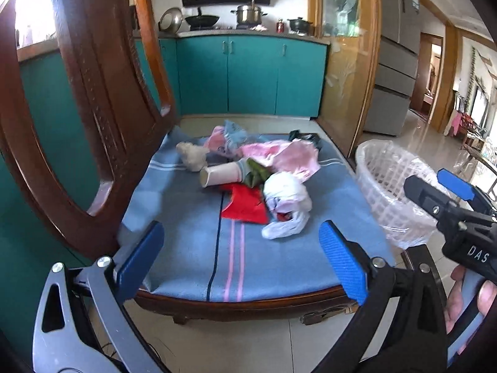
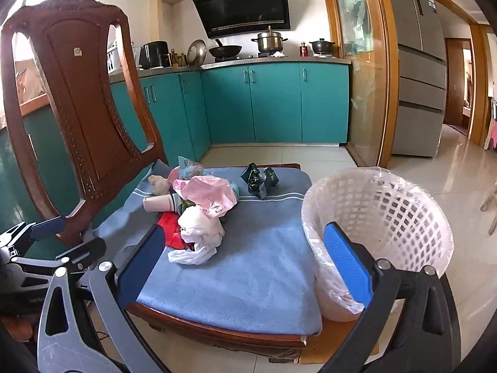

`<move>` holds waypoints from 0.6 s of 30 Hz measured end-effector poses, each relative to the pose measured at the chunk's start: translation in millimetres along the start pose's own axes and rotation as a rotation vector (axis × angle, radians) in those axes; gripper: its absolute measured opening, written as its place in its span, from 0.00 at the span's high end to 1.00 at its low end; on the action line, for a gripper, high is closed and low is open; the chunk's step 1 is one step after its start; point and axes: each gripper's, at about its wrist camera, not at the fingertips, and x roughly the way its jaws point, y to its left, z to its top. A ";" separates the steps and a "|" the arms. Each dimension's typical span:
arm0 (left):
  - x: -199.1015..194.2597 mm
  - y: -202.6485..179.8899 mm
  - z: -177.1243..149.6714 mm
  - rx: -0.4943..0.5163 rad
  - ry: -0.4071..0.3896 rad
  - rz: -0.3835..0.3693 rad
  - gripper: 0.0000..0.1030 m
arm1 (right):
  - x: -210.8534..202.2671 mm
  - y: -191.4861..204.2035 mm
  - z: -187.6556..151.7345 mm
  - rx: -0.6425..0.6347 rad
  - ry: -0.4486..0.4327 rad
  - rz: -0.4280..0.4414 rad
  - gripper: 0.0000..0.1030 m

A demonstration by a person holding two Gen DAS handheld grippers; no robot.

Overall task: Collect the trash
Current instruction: 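Reach toward the chair and lower both tools onto the trash pile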

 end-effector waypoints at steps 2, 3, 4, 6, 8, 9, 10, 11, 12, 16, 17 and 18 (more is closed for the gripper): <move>5.3 4.1 -0.6 -0.024 0.011 0.001 0.03 | 4.4 1.5 2.1 0.013 0.001 0.003 0.03; 7.5 4.8 -0.8 -0.024 0.013 -0.001 0.03 | 6.4 2.7 2.4 0.017 0.001 0.005 0.03; 9.6 5.7 -1.0 -0.019 0.012 0.001 0.03 | 7.9 4.3 1.9 0.016 0.001 0.004 0.03; 11.3 6.6 -1.4 -0.007 0.011 -0.002 0.03 | 11.9 9.3 0.3 0.004 0.008 0.005 0.03; 10.4 9.1 -1.9 0.002 0.006 0.001 0.03 | 14.5 12.9 -2.7 -0.012 0.019 0.006 0.03; 9.7 11.5 -2.0 0.003 0.004 0.003 0.03 | 15.2 13.8 -3.4 -0.016 0.023 0.007 0.03; 9.5 13.0 -1.0 -0.001 0.006 0.001 0.03 | 15.7 14.3 -4.5 -0.018 0.026 0.009 0.03; 9.2 14.8 -0.1 -0.008 0.008 -0.003 0.03 | 15.9 14.1 -4.6 -0.016 0.028 0.011 0.03; 8.7 15.7 0.8 -0.013 0.008 -0.007 0.03 | 15.9 13.7 -4.5 -0.014 0.028 0.012 0.03; 5.6 14.3 3.6 -0.011 -0.003 -0.001 0.03 | 16.7 13.5 -4.3 -0.008 0.028 0.016 0.03; 5.2 13.4 4.1 -0.011 -0.003 -0.001 0.03 | 17.1 14.0 -4.8 -0.009 0.030 0.018 0.03; 4.8 13.0 4.5 -0.013 -0.003 -0.003 0.03 | 17.4 14.5 -5.1 -0.012 0.032 0.018 0.03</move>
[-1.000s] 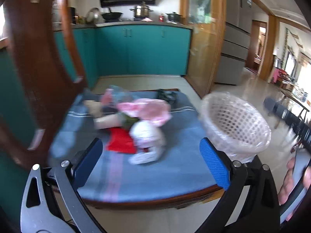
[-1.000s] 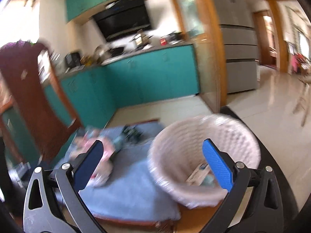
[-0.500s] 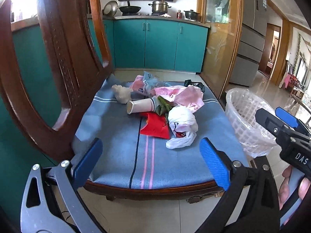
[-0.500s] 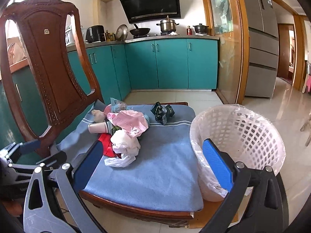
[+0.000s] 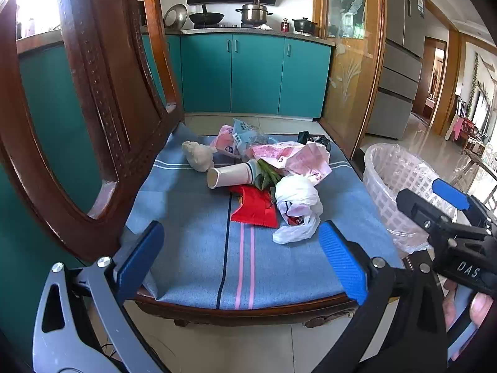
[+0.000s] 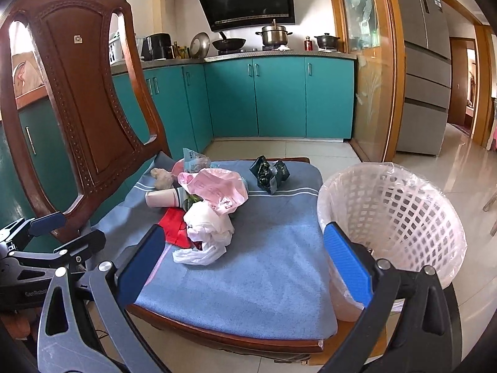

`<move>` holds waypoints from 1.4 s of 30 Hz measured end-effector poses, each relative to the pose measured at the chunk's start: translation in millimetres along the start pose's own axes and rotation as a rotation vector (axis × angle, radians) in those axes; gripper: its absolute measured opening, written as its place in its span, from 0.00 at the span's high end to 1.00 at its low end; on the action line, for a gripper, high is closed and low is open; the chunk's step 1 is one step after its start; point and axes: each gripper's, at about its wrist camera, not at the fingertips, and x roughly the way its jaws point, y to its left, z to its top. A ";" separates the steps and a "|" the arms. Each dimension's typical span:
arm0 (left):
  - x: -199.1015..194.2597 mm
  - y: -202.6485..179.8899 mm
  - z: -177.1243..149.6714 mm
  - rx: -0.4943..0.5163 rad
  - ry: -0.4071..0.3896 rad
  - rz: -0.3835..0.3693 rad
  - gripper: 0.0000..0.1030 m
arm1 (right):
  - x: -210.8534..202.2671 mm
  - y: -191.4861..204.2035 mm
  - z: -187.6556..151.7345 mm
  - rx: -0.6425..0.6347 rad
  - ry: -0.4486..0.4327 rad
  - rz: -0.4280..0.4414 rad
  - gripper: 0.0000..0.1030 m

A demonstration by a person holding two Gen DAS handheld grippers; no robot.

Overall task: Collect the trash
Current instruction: 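Reach toward the chair and lower both tools onto the trash pile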

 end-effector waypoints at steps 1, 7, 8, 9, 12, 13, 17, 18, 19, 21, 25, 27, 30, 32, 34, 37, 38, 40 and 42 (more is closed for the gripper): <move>-0.2 -0.9 0.4 -0.004 0.002 -0.006 0.03 | -0.3 0.5 -0.4 -0.004 0.001 0.001 0.03; 0.3 -5.2 0.7 0.000 0.005 -0.006 0.03 | -5.2 -3.3 0.2 0.002 -0.007 -0.001 0.03; 0.7 -5.7 0.6 -0.001 0.006 -0.007 0.03 | -5.8 -4.6 0.4 0.004 -0.007 -0.002 0.03; 1.0 -6.4 0.6 -0.001 0.007 -0.006 0.03 | -6.4 -5.5 0.4 0.006 -0.008 -0.002 0.03; 1.8 -6.9 0.2 0.001 0.008 -0.005 0.03 | -7.4 -6.6 0.2 0.006 -0.009 -0.004 0.03; 2.0 -7.2 0.0 0.000 0.008 -0.005 0.03 | -7.6 -6.6 0.3 0.006 -0.010 -0.004 0.03; 2.7 -7.6 -0.4 0.003 0.009 -0.003 0.03 | -7.9 -7.1 0.9 0.007 -0.011 -0.004 0.03; 2.7 -7.5 -0.5 0.003 0.008 -0.002 0.03 | -7.7 -7.1 0.9 0.008 -0.012 -0.003 0.03; 3.3 -7.6 -0.8 0.004 0.010 -0.002 0.03 | -7.4 -6.8 0.7 0.007 -0.011 -0.004 0.03; 4.1 -6.6 -0.7 0.003 0.010 0.003 0.03 | -7.8 -7.0 0.6 0.008 -0.010 0.000 0.03; 6.5 0.9 3.1 -0.010 0.007 0.015 0.03 | -8.0 -7.8 1.3 0.015 -0.008 0.003 0.03; 10.6 8.2 9.3 -0.017 0.004 0.026 0.03 | -7.6 -8.4 3.2 0.022 -0.008 0.007 0.03; 23.0 17.6 26.1 -0.007 -0.001 0.059 0.03 | -4.1 -10.2 4.7 0.028 -0.006 0.005 0.03; 39.6 24.2 39.7 -0.010 0.024 0.061 0.03 | 1.0 -11.7 5.6 0.031 0.007 0.015 0.03; 58.8 29.7 52.5 -0.018 0.061 0.059 0.03 | 6.1 -14.8 7.9 0.036 0.018 0.019 0.03; 98.4 36.8 75.0 -0.006 0.125 0.071 0.03 | 19.8 -20.5 16.2 0.028 0.062 0.028 0.03; 109.2 38.2 80.1 -0.006 0.142 0.075 0.03 | 27.1 -22.9 23.1 0.024 0.072 0.019 0.03; 133.1 42.2 90.4 -0.006 0.192 0.075 0.04 | 39.9 -26.1 34.1 0.005 0.100 -0.001 0.03; 148.5 46.8 97.0 -0.011 0.217 0.080 0.04 | 62.0 -30.0 52.5 -0.009 0.147 -0.006 0.03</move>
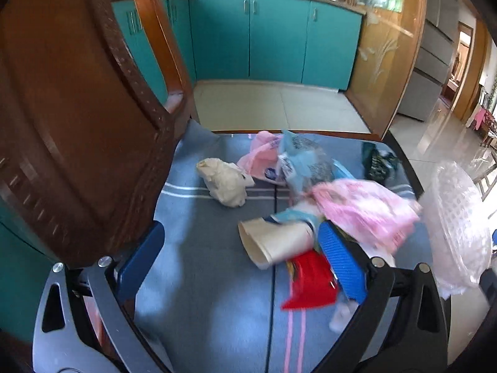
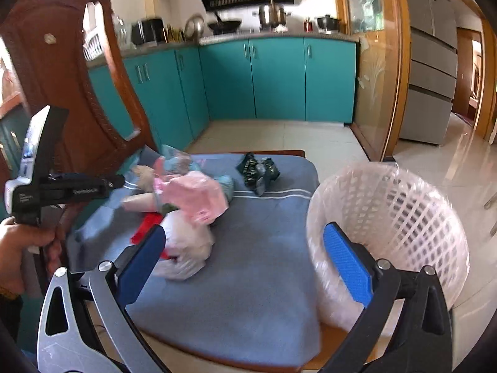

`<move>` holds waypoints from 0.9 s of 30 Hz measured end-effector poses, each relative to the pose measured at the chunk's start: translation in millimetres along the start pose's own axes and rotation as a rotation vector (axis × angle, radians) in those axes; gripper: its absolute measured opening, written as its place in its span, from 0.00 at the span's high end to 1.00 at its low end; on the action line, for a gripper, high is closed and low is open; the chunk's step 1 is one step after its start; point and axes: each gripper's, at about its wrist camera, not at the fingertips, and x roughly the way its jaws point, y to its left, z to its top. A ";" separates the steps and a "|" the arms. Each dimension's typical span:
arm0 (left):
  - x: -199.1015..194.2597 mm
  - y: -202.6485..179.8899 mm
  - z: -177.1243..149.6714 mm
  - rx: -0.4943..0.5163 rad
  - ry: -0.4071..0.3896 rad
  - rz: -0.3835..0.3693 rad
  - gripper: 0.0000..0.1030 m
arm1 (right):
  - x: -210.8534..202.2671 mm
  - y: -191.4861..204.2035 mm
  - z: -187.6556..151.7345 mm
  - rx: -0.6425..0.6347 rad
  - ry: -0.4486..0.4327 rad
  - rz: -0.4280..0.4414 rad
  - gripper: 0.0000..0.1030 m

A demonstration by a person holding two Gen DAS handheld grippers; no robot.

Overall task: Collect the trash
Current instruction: 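Reach toward the chair and lower both tools onto the trash pile, then grasp the white plastic bag with the left tool while the right tool grasps the green snack bag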

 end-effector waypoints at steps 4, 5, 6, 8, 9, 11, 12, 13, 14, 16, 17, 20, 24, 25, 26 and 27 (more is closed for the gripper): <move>37.8 3.9 16.9 0.019 0.090 0.013 0.04 | 63.3 -1.8 50.0 -0.070 0.141 -0.017 0.04; 45.7 3.7 19.3 0.022 0.114 0.006 0.04 | 77.3 -3.4 57.4 -0.078 0.169 -0.021 0.04; 54.0 3.4 23.1 0.026 0.128 0.004 0.04 | 92.7 -5.8 65.9 -0.078 0.193 -0.025 0.04; 62.1 3.3 29.3 0.033 0.129 0.017 0.04 | 121.8 -10.7 78.6 -0.071 0.240 -0.035 0.07; 69.3 3.7 33.5 0.032 0.141 0.015 0.04 | 134.8 -11.3 82.8 -0.073 0.268 -0.032 0.08; 79.8 5.6 38.6 0.026 0.155 0.014 0.05 | 156.9 -10.8 87.6 -0.090 0.313 -0.033 0.15; 87.4 6.0 41.6 0.027 0.170 0.014 0.05 | 169.7 -7.6 89.3 -0.105 0.338 -0.032 0.16; 92.3 6.1 43.5 0.025 0.177 0.019 0.06 | 182.0 -2.9 89.8 -0.121 0.364 -0.024 0.16; 96.5 6.3 44.7 0.023 0.182 0.020 0.06 | 193.6 2.3 88.5 -0.144 0.388 -0.029 0.18; 105.8 2.4 47.5 0.051 0.185 0.050 0.07 | 212.2 8.8 86.0 -0.173 0.428 -0.049 0.26; 109.1 -1.6 48.1 0.061 0.182 0.058 0.07 | 224.2 11.0 83.4 -0.178 0.452 -0.055 0.32; 117.5 -4.9 52.7 0.080 0.179 0.072 0.10 | 246.2 9.4 77.6 -0.167 0.516 -0.069 0.41; 133.7 -3.1 48.0 0.044 0.248 0.025 0.32 | 241.6 7.3 76.4 -0.132 0.490 -0.062 0.48; 136.6 -2.0 45.7 0.045 0.251 0.025 0.46 | 237.8 7.2 77.2 -0.126 0.477 -0.056 0.49; 138.8 1.0 43.5 0.033 0.258 0.019 0.60 | 228.3 6.2 77.5 -0.119 0.452 -0.057 0.50; 138.0 7.1 40.7 0.011 0.247 0.022 0.64 | 221.0 4.5 77.8 -0.108 0.437 -0.050 0.50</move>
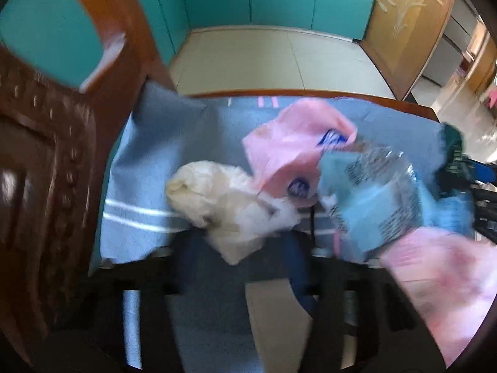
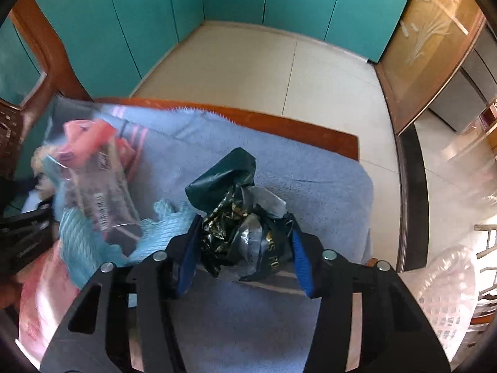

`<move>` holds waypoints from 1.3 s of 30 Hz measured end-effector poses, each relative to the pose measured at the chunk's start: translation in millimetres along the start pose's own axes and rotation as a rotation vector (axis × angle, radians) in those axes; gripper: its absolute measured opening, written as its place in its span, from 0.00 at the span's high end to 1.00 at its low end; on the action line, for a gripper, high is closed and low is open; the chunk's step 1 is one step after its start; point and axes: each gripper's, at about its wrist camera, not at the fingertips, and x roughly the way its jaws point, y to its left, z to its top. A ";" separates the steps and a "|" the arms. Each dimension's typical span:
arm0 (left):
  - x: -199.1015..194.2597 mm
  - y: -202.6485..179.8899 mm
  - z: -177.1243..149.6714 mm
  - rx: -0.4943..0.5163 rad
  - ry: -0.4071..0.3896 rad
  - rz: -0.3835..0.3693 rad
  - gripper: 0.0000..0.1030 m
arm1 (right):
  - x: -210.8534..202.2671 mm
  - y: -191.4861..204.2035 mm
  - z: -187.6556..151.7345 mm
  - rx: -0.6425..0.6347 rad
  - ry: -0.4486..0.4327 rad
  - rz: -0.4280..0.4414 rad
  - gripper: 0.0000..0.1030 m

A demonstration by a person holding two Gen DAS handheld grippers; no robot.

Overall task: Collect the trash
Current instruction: 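Grasp the white plastic bag with the left tool while the right tool grasps the green snack bag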

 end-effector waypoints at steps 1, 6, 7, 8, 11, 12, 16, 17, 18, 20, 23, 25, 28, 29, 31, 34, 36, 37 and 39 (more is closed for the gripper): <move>-2.0 4.5 -2.1 -0.013 -0.012 -0.011 0.68 | -10.0 -3.1 -4.5 0.021 -0.024 0.024 0.50; -57.3 17.8 -20.1 -0.029 -0.123 -0.105 0.70 | -75.5 -11.6 -34.1 0.079 -0.184 0.101 0.50; -79.9 20.8 -27.6 -0.032 -0.174 -0.132 0.71 | -91.3 -11.6 -41.7 0.090 -0.225 0.119 0.50; -100.5 23.8 -35.2 -0.034 -0.223 -0.158 0.71 | -111.2 -13.3 -55.2 0.099 -0.273 0.144 0.50; -160.1 30.6 -66.3 -0.048 -0.347 -0.213 0.71 | -155.6 -16.0 -92.4 0.123 -0.383 0.185 0.50; -177.8 23.3 -75.3 -0.051 -0.377 -0.239 0.71 | -167.2 -17.7 -103.7 0.124 -0.416 0.197 0.50; -237.4 5.3 -129.9 -0.038 -0.506 -0.313 0.71 | -201.4 -10.7 -159.3 0.131 -0.507 0.218 0.50; -245.6 -1.5 -143.5 -0.032 -0.531 -0.312 0.71 | -204.5 -5.9 -176.7 0.135 -0.517 0.217 0.50; -250.1 -8.1 -155.4 -0.028 -0.556 -0.307 0.71 | -203.8 -3.8 -184.5 0.137 -0.520 0.212 0.50; -251.5 -19.4 -175.8 -0.027 -0.589 -0.283 0.71 | -203.7 3.8 -200.6 0.134 -0.530 0.199 0.50; -251.4 -37.3 -189.6 0.008 -0.604 -0.267 0.71 | -200.7 24.2 -213.0 0.065 -0.549 0.152 0.50; -250.4 -43.6 -198.9 0.034 -0.615 -0.242 0.71 | -195.5 32.8 -217.1 0.028 -0.546 0.135 0.50; -243.5 -43.2 -203.9 0.026 -0.594 -0.251 0.71 | -186.3 31.3 -217.4 0.026 -0.532 0.146 0.50; -239.8 -43.8 -204.8 0.023 -0.590 -0.248 0.71 | -184.5 28.1 -216.7 0.032 -0.533 0.143 0.50; -232.4 -42.9 -205.9 0.030 -0.576 -0.228 0.71 | -181.1 24.5 -216.5 0.045 -0.523 0.153 0.50; -222.9 -43.1 -206.0 0.029 -0.545 -0.215 0.71 | -177.1 22.3 -216.0 0.052 -0.505 0.173 0.50; -219.1 -46.7 -210.6 0.031 -0.539 -0.209 0.71 | -177.8 24.5 -216.8 0.044 -0.510 0.178 0.50; -217.9 -47.1 -210.5 0.035 -0.537 -0.205 0.71 | -178.9 26.4 -217.6 0.038 -0.513 0.174 0.50; -219.8 -46.5 -209.2 0.036 -0.538 -0.206 0.71 | -178.8 27.8 -216.9 0.031 -0.513 0.174 0.50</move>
